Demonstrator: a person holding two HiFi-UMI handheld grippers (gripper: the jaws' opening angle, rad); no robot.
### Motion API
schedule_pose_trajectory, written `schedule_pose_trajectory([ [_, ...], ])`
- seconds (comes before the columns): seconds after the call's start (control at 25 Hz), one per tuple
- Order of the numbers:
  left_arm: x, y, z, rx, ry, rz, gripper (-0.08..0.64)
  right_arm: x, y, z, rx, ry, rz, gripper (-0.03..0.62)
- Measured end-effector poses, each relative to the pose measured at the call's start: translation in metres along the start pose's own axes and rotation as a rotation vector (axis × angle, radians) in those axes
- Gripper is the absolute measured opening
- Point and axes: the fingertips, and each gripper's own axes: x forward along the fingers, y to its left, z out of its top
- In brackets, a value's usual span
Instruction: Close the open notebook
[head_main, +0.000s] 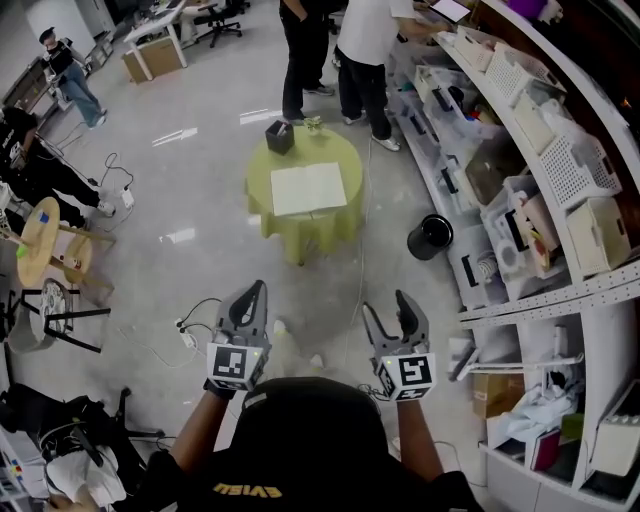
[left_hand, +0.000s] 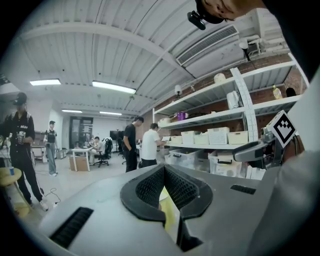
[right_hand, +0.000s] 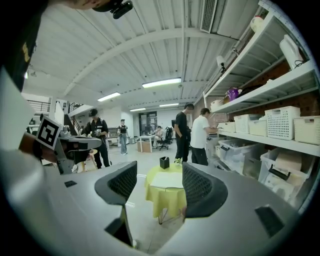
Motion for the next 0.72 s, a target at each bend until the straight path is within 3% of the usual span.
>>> schedule_pose_trajectory([
  [0.4,0.04,0.052,-0.016,-0.028,0.034,0.06,0.017,0.066,-0.009,-0.008,-0.005,0.092,0.041,0.273],
  [0.72,0.103,0.115,0.002,-0.116,-0.036,0.025,0.017,0.163,0.005,0.036,0.064,0.052,0.058,0.259],
])
